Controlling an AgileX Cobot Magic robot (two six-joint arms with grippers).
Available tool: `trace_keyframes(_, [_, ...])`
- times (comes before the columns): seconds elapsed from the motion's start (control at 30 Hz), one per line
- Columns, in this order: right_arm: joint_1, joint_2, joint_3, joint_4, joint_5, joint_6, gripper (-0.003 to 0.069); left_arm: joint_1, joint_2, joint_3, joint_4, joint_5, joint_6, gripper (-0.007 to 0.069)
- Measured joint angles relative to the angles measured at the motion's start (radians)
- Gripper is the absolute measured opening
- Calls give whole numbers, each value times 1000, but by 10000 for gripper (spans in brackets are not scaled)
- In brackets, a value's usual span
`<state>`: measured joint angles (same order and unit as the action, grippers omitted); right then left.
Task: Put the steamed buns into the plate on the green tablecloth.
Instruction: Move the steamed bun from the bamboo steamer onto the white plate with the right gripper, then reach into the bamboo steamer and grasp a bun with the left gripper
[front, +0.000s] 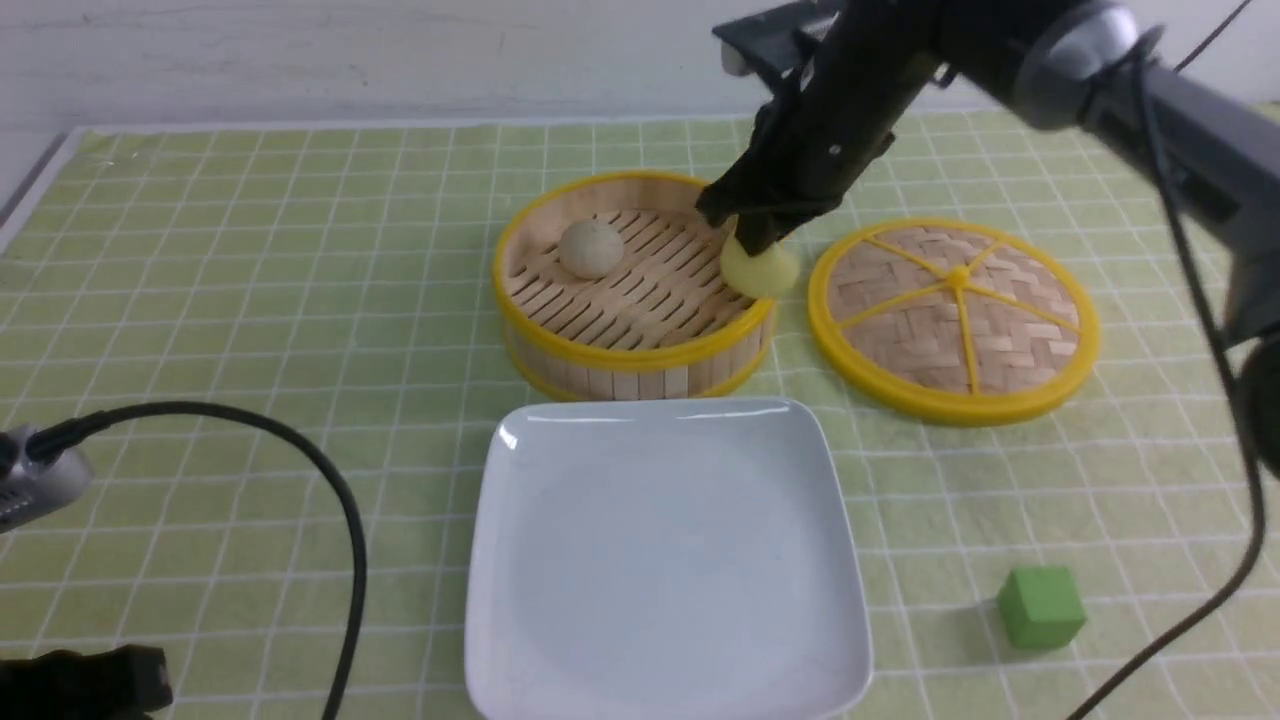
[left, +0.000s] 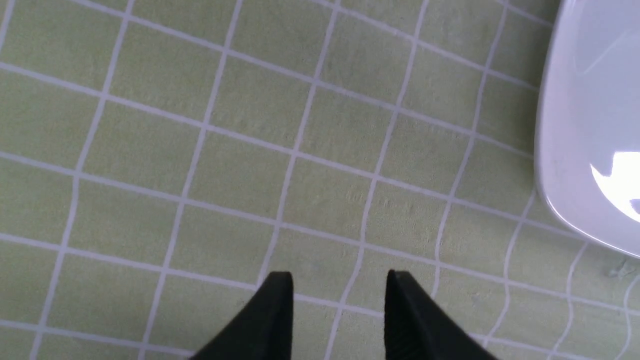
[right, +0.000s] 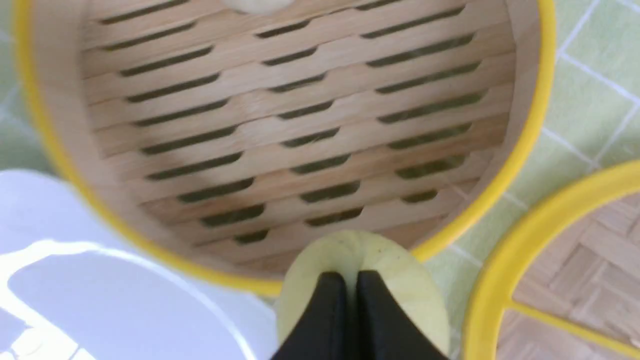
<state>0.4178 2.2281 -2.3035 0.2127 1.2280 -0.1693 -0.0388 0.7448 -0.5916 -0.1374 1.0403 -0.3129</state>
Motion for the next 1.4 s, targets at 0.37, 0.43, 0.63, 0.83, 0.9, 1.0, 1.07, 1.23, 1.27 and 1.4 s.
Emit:
trace_keyframes(0.37, [128,-333,558,59,-29,78,19,0,0,0,0,-15,0,286])
trace_keyframes(0.43, [143,-333,616,59,-63,87,22,0,0,0,0,-27,0,286])
trace_keyframes(0.63, [189,-250,797,52,-295,152,165,0,0,0,0,-43,0,286])
trace_keyframes(0.83, [185,-229,747,45,-226,153,462,0,0,0,1,-45,0,286])
trace_keyframes(0.9, [175,-247,702,7,-134,153,480,0,0,0,3,-46,0,286])
trace_keyframes(1.0, [145,-327,610,-82,-35,153,370,0,0,0,8,-56,0,286])
trace_keyframes(1.07, [125,-403,598,-126,-26,160,237,0,0,0,8,-72,0,286])
trace_keyframes(1.23, [75,-671,745,-162,-11,215,-10,0,19,0,-3,-127,0,227])
trace_keyframes(1.27, [73,-683,757,-164,-10,217,-11,0,19,0,-4,-129,0,227])
trace_keyframes(1.4, [68,-961,1095,-166,-18,255,-14,0,144,-27,-121,-166,85,34])
